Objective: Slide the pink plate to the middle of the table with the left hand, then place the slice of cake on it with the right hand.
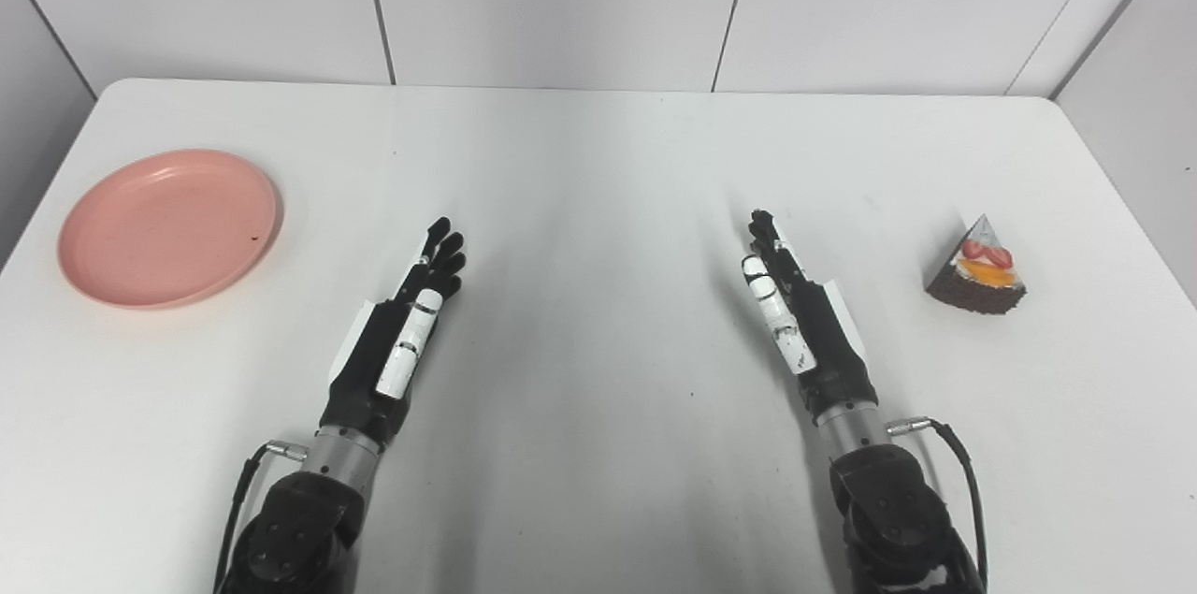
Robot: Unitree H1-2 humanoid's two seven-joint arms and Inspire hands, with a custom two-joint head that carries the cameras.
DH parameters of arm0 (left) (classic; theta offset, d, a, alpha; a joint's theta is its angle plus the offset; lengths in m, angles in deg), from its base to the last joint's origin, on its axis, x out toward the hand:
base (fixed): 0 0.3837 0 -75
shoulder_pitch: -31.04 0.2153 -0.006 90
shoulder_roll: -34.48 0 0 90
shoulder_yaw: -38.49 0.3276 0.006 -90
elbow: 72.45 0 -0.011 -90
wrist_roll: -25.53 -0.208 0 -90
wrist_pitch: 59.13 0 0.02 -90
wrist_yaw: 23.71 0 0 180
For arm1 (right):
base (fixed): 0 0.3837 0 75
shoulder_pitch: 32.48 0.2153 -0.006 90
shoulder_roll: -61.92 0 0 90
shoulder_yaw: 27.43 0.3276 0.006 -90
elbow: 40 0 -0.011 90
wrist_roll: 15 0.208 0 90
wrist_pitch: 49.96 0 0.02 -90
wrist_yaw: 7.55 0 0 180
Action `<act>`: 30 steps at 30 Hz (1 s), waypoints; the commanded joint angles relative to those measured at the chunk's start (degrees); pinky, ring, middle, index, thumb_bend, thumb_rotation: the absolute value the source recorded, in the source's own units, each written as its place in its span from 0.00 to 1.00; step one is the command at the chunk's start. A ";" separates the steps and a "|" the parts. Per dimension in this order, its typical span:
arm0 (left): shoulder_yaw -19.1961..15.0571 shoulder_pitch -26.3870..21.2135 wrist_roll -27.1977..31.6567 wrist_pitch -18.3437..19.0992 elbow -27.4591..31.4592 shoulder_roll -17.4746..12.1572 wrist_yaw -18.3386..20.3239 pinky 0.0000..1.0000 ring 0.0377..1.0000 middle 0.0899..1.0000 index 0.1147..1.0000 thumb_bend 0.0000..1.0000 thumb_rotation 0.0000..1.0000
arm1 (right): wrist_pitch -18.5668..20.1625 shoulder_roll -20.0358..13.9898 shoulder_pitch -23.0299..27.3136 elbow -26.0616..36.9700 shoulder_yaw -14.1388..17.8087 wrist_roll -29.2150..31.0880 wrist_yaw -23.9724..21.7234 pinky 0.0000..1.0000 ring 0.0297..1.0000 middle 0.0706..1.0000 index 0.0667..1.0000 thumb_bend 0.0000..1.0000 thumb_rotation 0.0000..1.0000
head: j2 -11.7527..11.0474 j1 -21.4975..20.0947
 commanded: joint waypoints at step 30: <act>5.47 -2.52 -8.55 -0.93 -10.38 6.47 -5.31 0.95 0.99 1.00 0.99 0.42 1.00 | -13.88 -5.17 2.72 -12.91 4.10 10.29 -6.27 1.00 0.99 0.97 0.96 0.14 1.00 | -10.95 20.77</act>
